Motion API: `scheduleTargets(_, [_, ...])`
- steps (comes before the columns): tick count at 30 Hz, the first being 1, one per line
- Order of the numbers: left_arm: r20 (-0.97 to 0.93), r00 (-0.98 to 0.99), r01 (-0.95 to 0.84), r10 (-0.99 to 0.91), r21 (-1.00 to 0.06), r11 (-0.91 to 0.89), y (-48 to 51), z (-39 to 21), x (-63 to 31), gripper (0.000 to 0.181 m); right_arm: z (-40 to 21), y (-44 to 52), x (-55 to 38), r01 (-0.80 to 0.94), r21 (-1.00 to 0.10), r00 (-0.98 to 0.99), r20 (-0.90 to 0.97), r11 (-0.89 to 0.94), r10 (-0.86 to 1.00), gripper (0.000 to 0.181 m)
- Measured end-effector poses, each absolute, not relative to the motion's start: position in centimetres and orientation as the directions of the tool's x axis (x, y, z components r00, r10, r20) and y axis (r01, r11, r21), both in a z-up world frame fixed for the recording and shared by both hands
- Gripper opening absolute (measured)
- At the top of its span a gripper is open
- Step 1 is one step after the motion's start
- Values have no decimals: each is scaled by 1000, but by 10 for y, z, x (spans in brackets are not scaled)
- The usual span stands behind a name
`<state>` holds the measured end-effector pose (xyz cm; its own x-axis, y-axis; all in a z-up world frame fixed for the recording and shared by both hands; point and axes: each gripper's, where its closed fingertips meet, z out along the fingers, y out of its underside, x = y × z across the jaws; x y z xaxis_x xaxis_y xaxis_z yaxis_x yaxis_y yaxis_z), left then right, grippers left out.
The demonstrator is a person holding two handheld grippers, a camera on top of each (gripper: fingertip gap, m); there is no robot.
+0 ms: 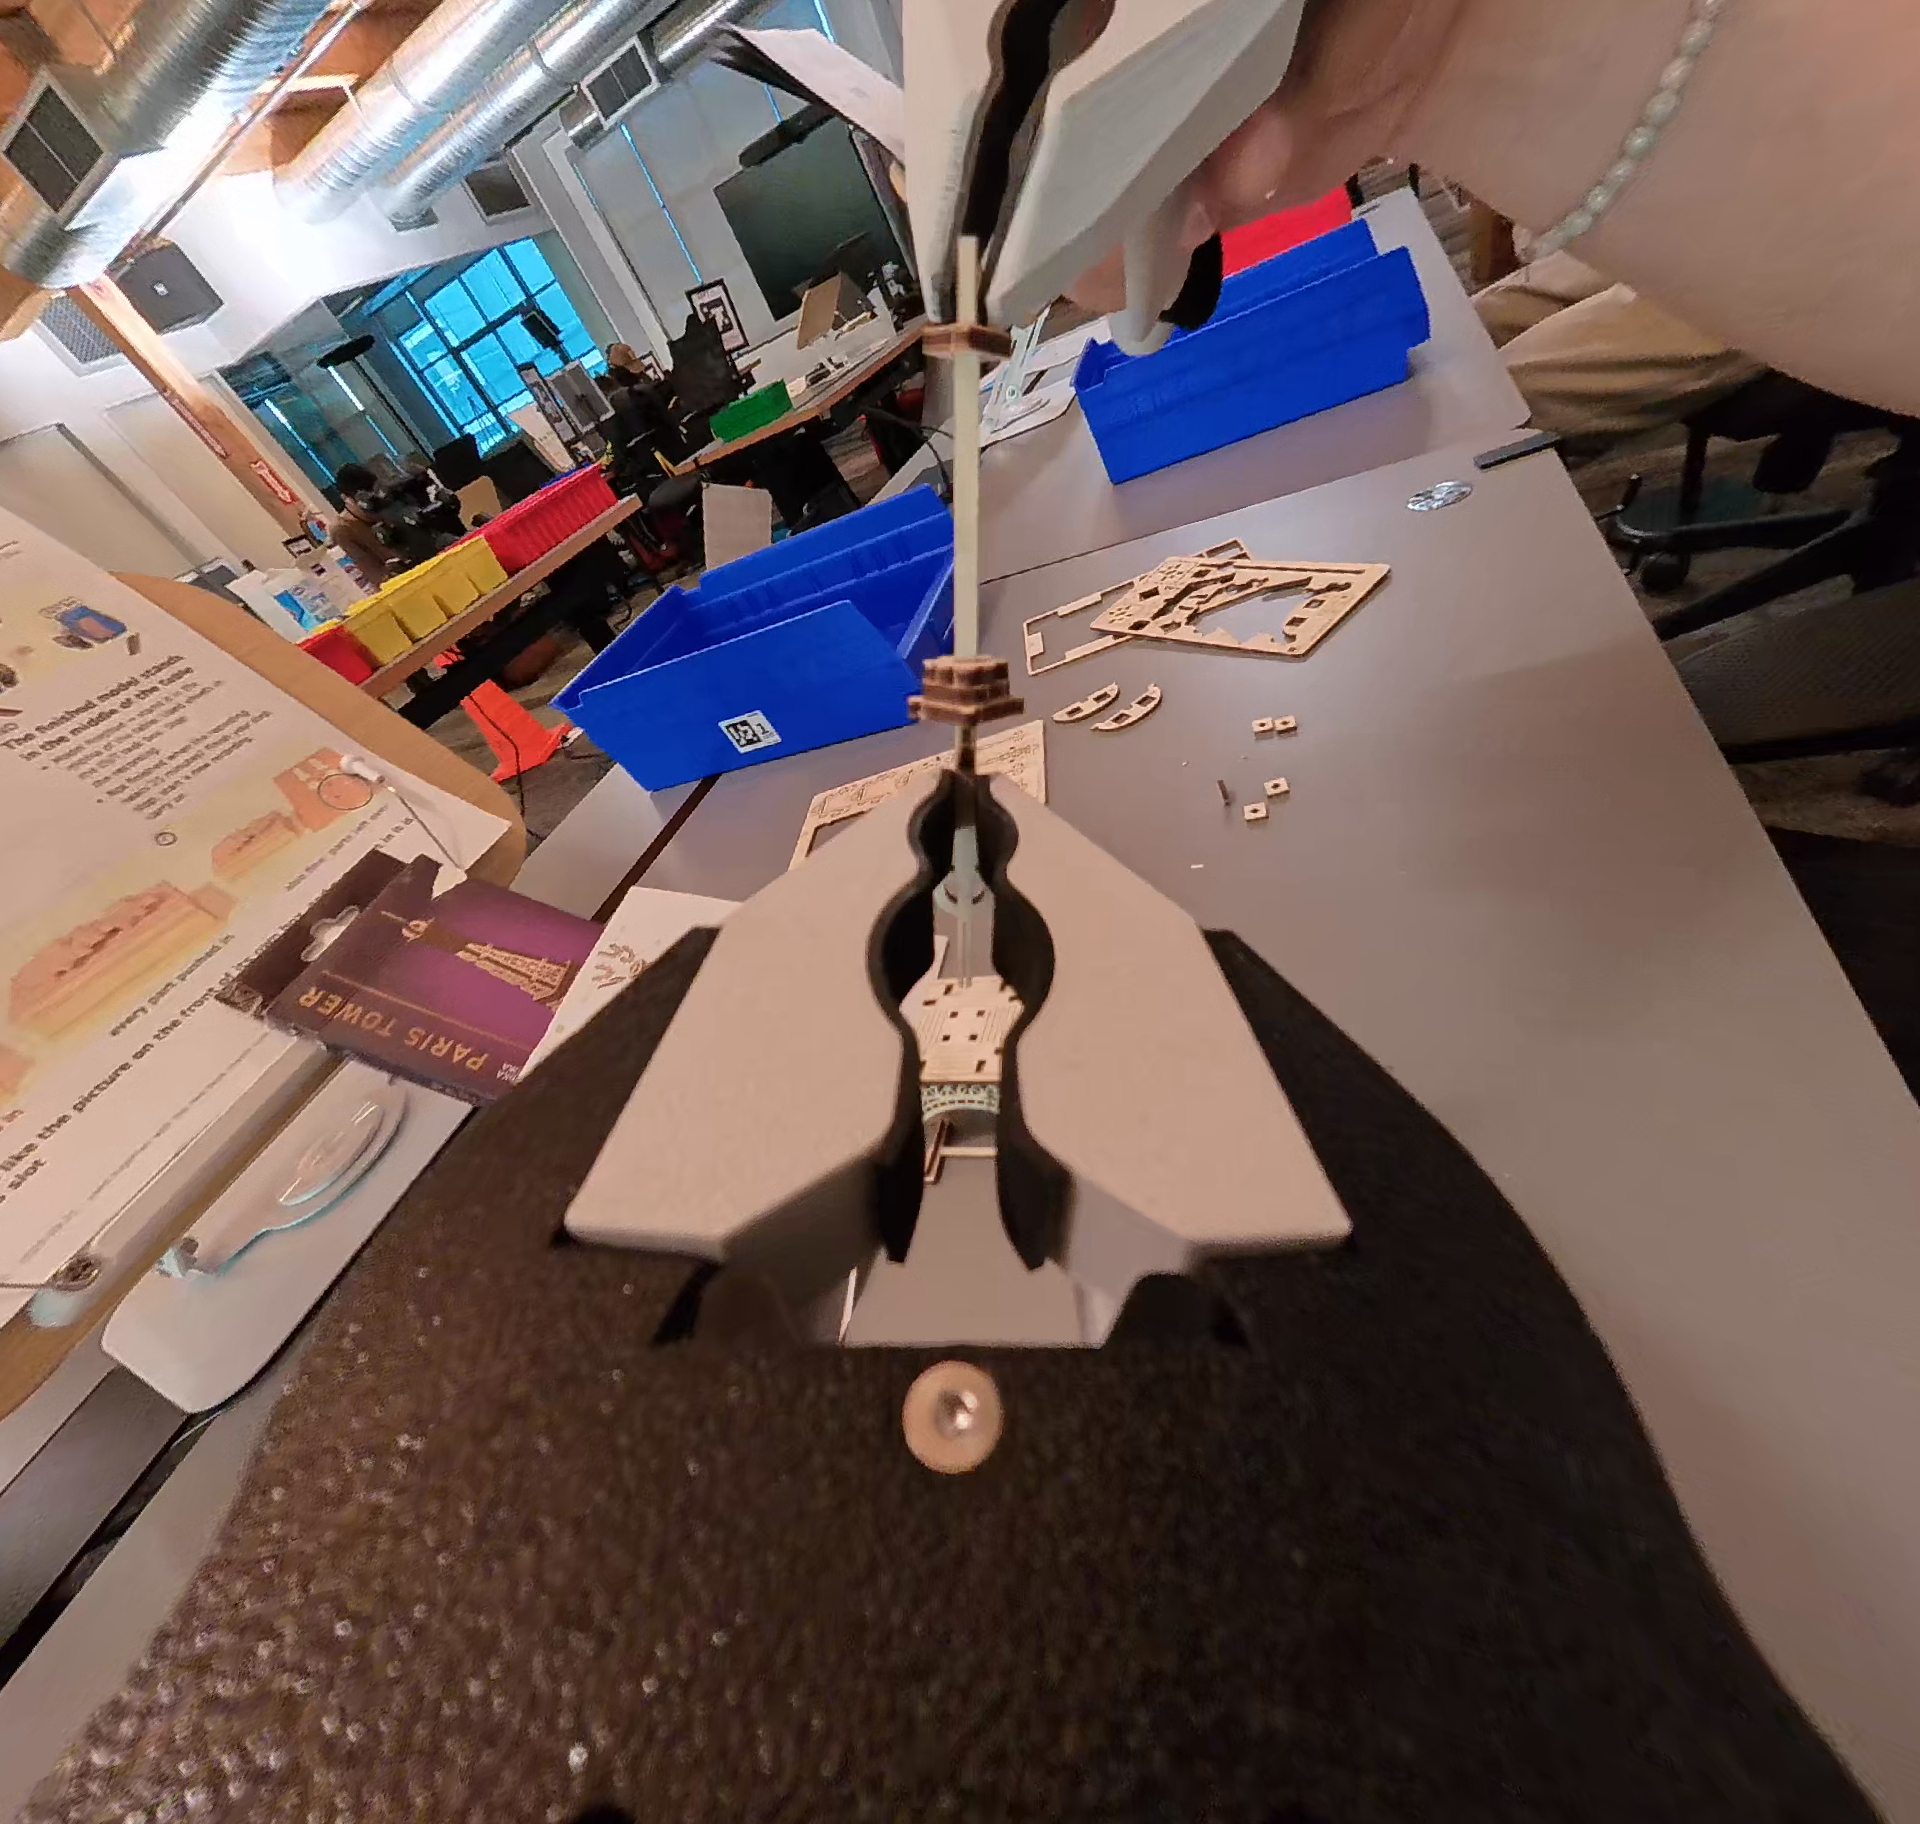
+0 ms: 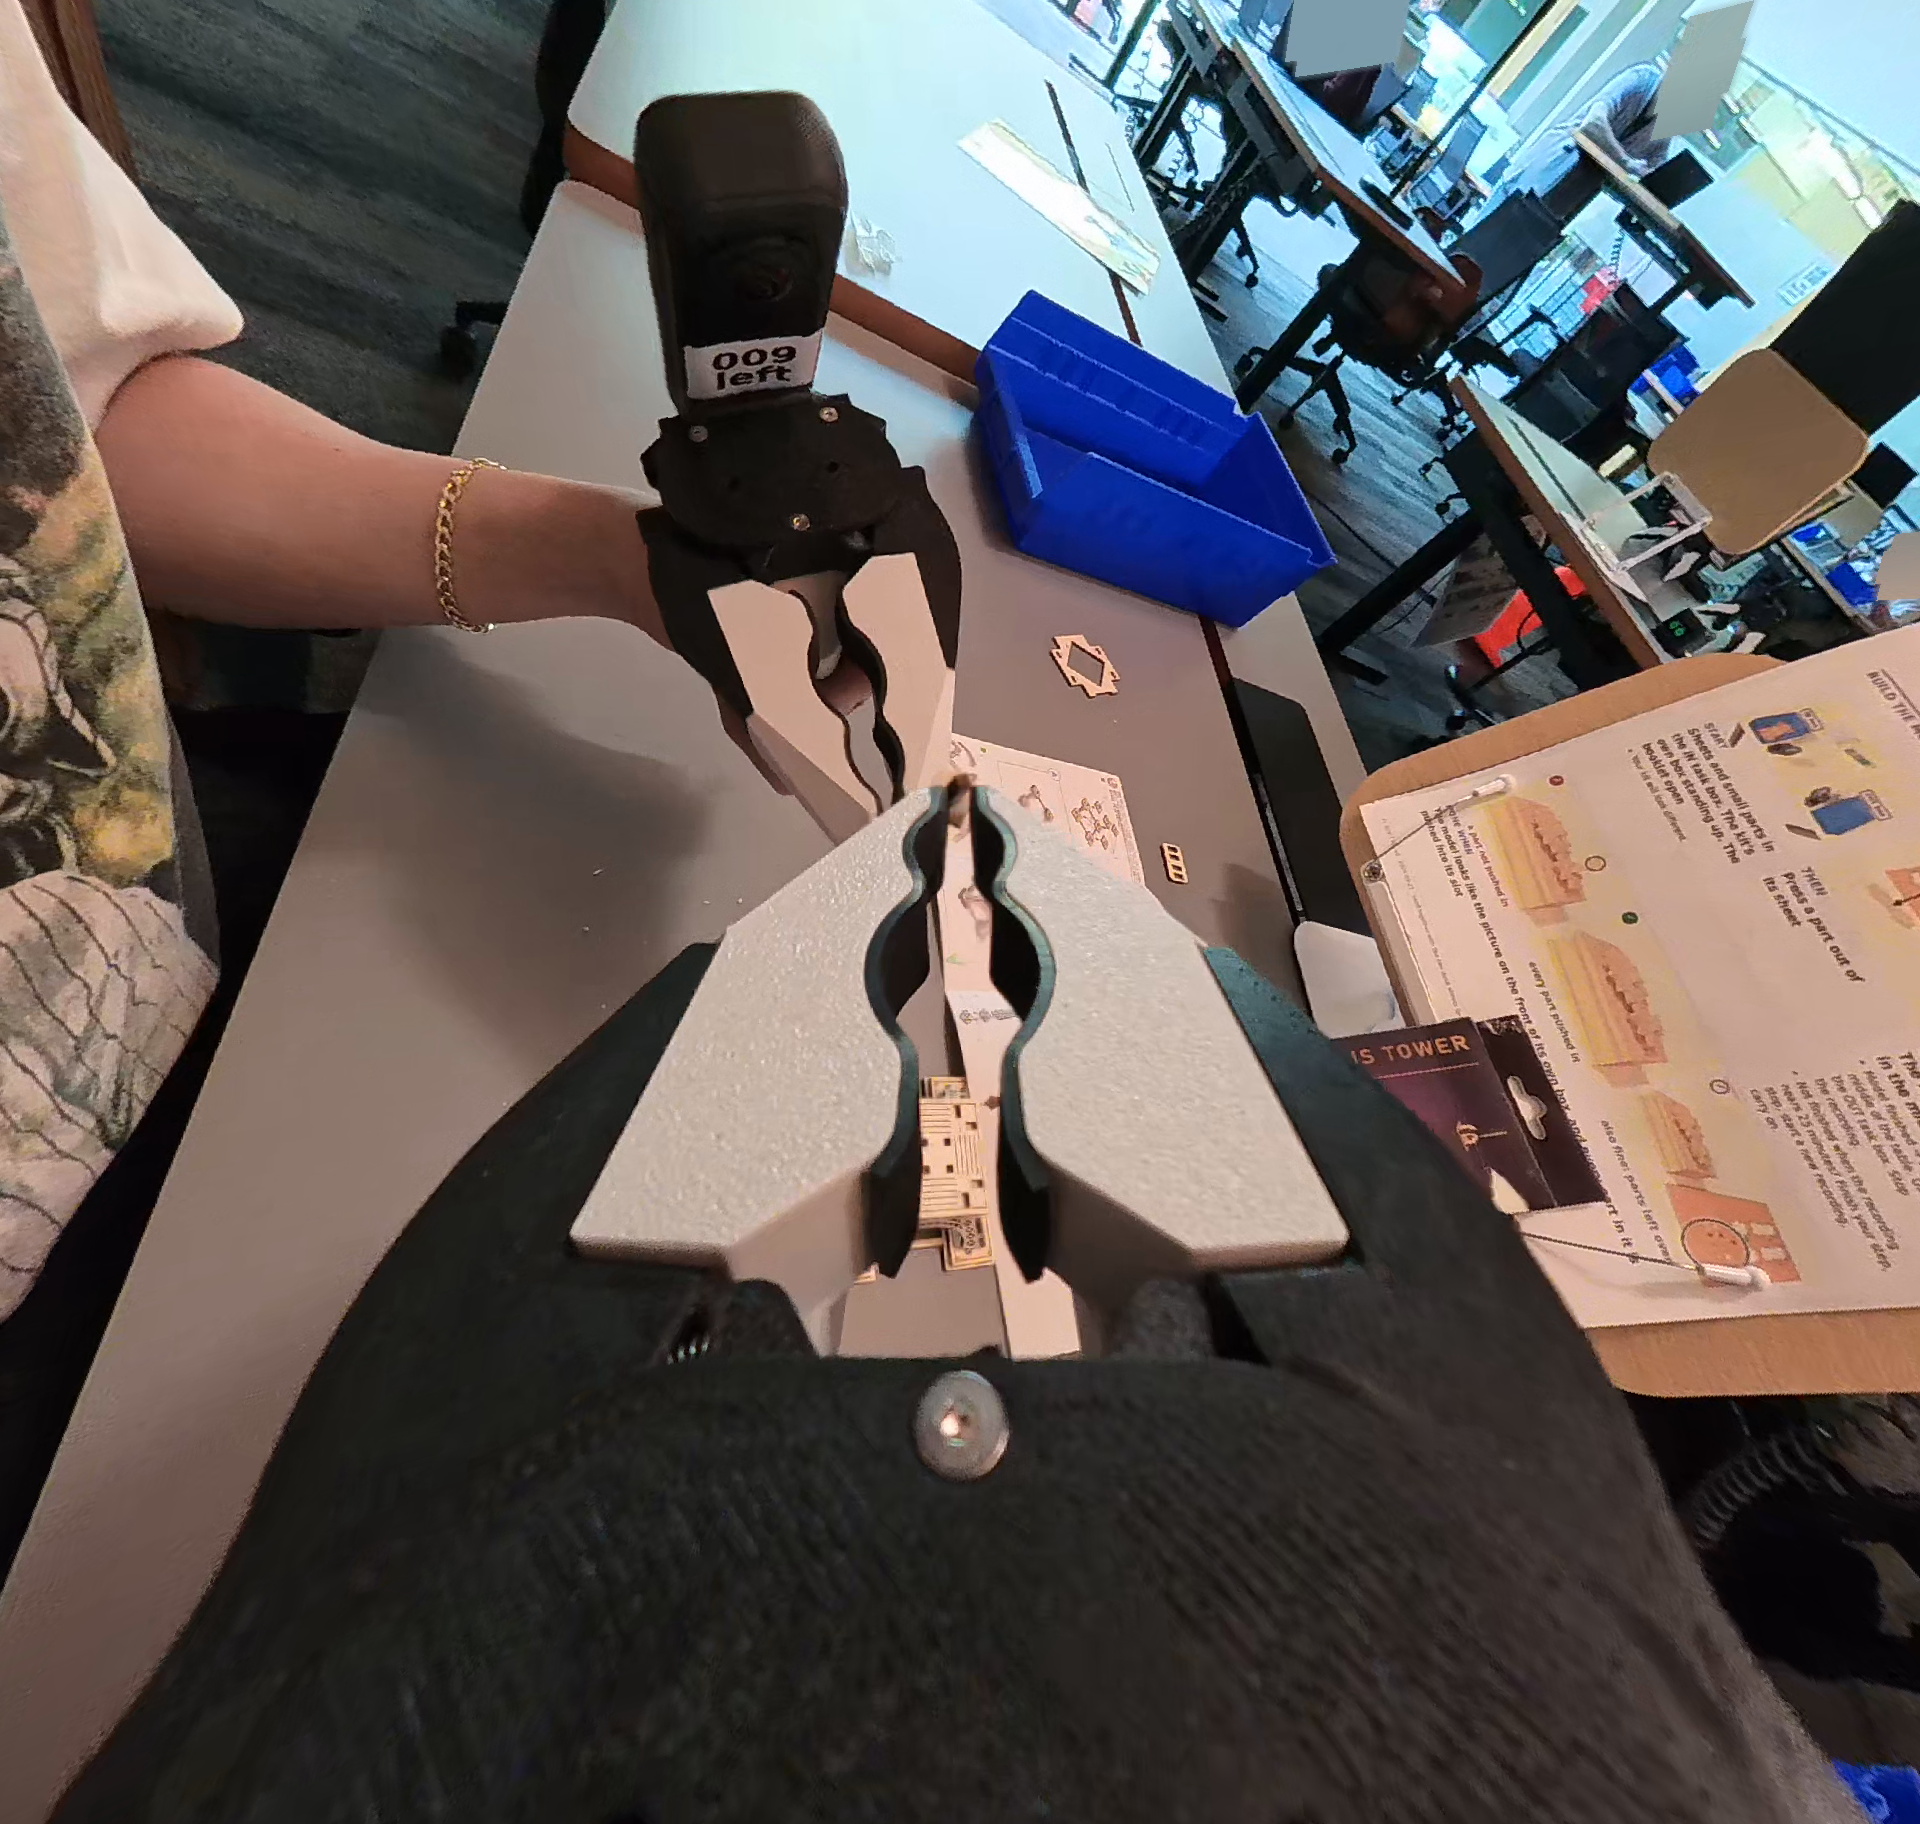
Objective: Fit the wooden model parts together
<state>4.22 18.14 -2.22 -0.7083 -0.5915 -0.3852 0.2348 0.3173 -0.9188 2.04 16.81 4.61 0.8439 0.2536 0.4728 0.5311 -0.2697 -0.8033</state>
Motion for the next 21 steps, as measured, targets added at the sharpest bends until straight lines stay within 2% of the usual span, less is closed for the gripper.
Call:
scheduleTargets(4, [-390,-719,244,-575,-917,317,181,-22,39,0,47,169,14,522,-814,845,452,-254,288,0])
scheduleTargets(10, [-391,-736,242,-553,-915,324,180,-25,37,0,45,169,13,537,-804,834,461,-255,303,9])
scheduleTargets(19, [-391,-738,246,-550,-915,320,180,-26,37,1,42,169,13,513,-813,848,429,-276,312,1])
scheduleTargets(21, [-380,-739,238,-557,-920,312,181,-27,38,14,42,169,17,489,-823,865,414,-289,285,0])
